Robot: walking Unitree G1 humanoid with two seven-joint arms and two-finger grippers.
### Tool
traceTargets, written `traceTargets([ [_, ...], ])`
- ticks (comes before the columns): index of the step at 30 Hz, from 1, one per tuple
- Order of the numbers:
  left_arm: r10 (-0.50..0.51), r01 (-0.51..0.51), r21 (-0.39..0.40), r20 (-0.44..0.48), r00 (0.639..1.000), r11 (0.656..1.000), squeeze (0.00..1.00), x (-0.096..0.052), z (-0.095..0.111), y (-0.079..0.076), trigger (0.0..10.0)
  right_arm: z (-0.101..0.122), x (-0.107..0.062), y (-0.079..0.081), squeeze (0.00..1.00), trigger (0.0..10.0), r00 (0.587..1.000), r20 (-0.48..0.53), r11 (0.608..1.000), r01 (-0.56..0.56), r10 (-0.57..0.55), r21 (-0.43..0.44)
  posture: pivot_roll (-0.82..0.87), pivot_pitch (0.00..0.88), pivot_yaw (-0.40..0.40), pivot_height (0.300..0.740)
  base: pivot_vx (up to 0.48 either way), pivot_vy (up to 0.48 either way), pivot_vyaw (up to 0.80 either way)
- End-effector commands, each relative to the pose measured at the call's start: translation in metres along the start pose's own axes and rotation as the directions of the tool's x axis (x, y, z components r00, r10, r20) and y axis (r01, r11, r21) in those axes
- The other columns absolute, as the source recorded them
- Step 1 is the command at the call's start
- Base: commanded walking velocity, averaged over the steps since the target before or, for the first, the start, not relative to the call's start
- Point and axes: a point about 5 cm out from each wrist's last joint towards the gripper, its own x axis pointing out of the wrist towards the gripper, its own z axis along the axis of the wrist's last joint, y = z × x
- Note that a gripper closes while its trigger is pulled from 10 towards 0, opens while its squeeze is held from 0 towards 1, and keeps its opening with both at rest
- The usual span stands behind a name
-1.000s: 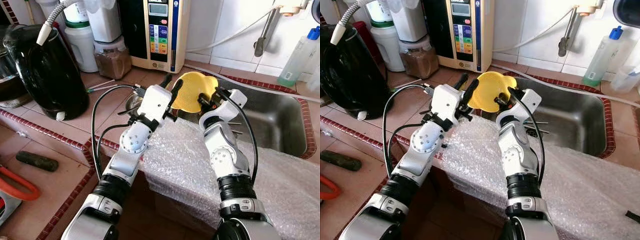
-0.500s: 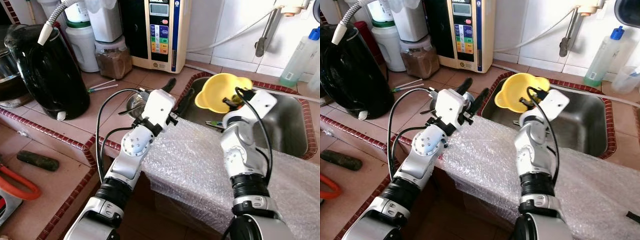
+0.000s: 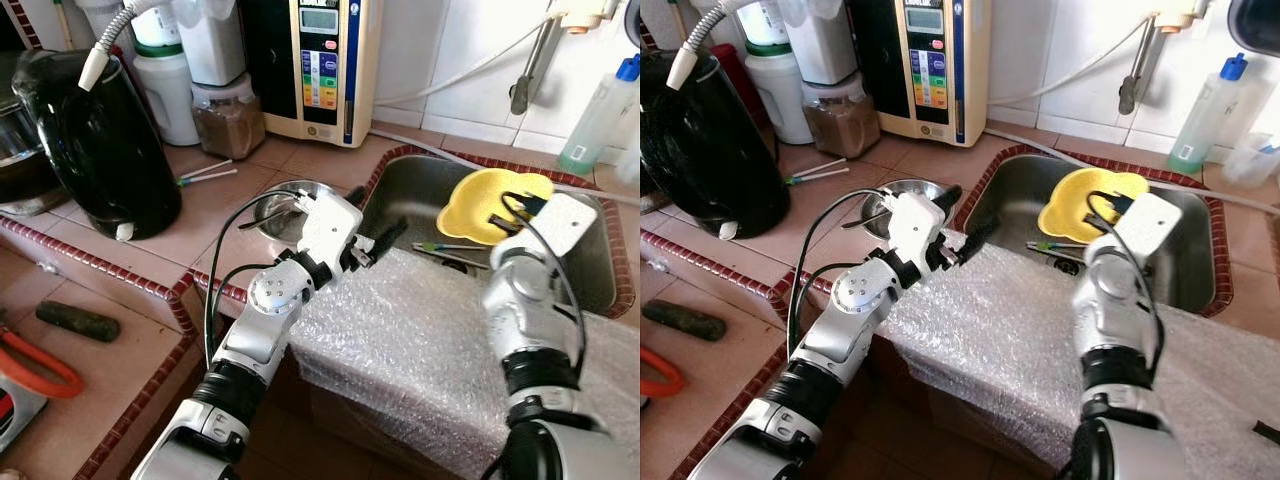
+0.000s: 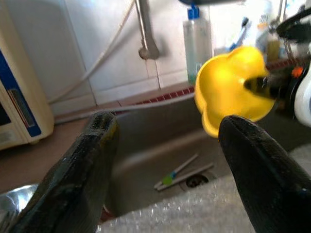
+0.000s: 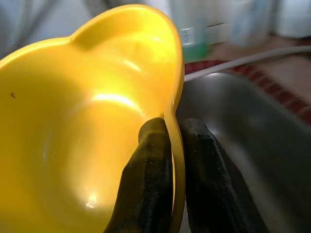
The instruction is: Kitchen organization
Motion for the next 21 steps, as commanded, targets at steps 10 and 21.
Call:
traceTargets([
  [10, -0.129, 0.131, 0.003, -0.133, 0.983, 0.991, 1.0, -0.004, -0.011, -0.001, 10.0, -0.026, -0.001, 0.0, 1.0, 7.8, 0.991, -0.131, 0.999, 0.005, -0.01, -0.037, 0.06, 0.0, 0.042, 0.74, 0.0, 0.0, 0.0],
  [21, -0.154, 0.154, -0.009, -0.155, 0.976, 0.988, 1.0, -0.005, -0.011, 0.0, 10.0, -0.034, -0.002, 0.001, 1.0, 10.0, 0.985, -0.17, 1.0, 0.003, 0.0, 0.016, 0.06, 0.0, 0.045, 0.74, 0.0, 0.0, 0.0],
])
